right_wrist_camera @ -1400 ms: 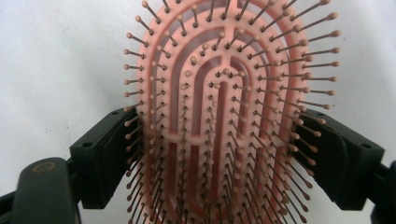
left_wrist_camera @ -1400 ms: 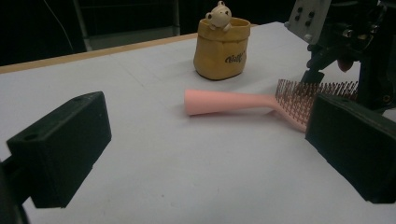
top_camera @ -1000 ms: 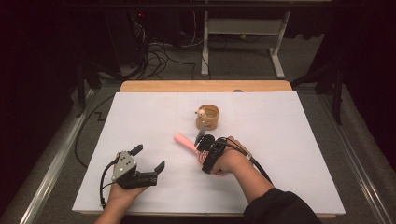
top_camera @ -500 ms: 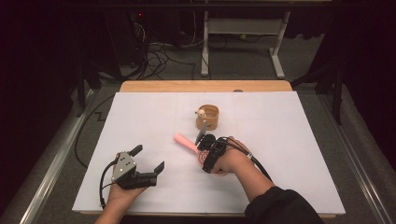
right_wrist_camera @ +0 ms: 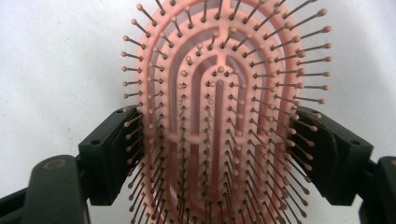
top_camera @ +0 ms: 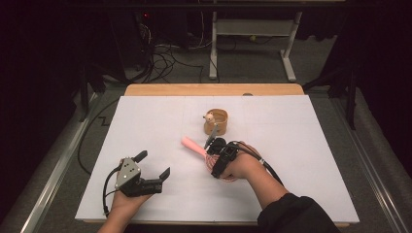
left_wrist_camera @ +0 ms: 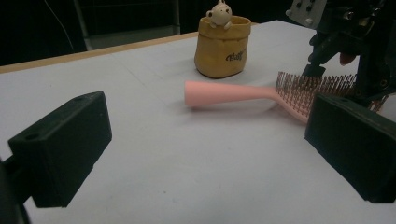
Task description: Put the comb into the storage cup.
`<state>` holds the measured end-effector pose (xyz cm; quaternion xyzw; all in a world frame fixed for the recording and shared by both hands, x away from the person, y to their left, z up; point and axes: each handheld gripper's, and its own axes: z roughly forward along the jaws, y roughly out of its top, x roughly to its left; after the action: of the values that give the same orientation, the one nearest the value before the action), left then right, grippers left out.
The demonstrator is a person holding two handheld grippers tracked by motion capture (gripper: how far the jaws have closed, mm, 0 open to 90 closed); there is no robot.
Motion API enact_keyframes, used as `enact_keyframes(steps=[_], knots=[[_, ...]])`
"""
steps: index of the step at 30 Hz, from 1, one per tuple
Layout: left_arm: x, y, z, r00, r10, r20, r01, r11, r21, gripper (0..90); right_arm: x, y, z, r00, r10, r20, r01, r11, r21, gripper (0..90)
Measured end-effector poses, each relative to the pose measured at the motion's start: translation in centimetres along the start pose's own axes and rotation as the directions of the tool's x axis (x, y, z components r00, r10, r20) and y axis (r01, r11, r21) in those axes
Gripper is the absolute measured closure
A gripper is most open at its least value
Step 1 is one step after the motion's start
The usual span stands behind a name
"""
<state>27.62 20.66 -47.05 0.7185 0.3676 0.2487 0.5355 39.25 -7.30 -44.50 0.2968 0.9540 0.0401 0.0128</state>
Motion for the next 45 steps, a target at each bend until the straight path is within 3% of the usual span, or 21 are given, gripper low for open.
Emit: enact_keyframes(steps=[19,35,45], knots=[[0.2,-0.1,0.0,0.9999,-0.01,-0.004,0.01,0.9999,0.002,0.4,-0.3,-3.2,-1.5,0.9995,-0.03,0.013,0.03,0.999,-0.029,20.8],[0.2,0.0,-0.1,0.9999,-0.013,-0.006,0.013,0.9999,-0.001,0.0,-1.0,-6.2,-3.2,0.9991,-0.014,0.039,0.015,0.999,-0.032,20.7],[0.2,-0.1,0.0,0.9999,-0.01,-0.01,0.01,0.9999,0.003,0.0,-1.6,-7.7,-3.4,0.9991,-0.012,0.04,0.013,1.0,-0.026,20.7]])
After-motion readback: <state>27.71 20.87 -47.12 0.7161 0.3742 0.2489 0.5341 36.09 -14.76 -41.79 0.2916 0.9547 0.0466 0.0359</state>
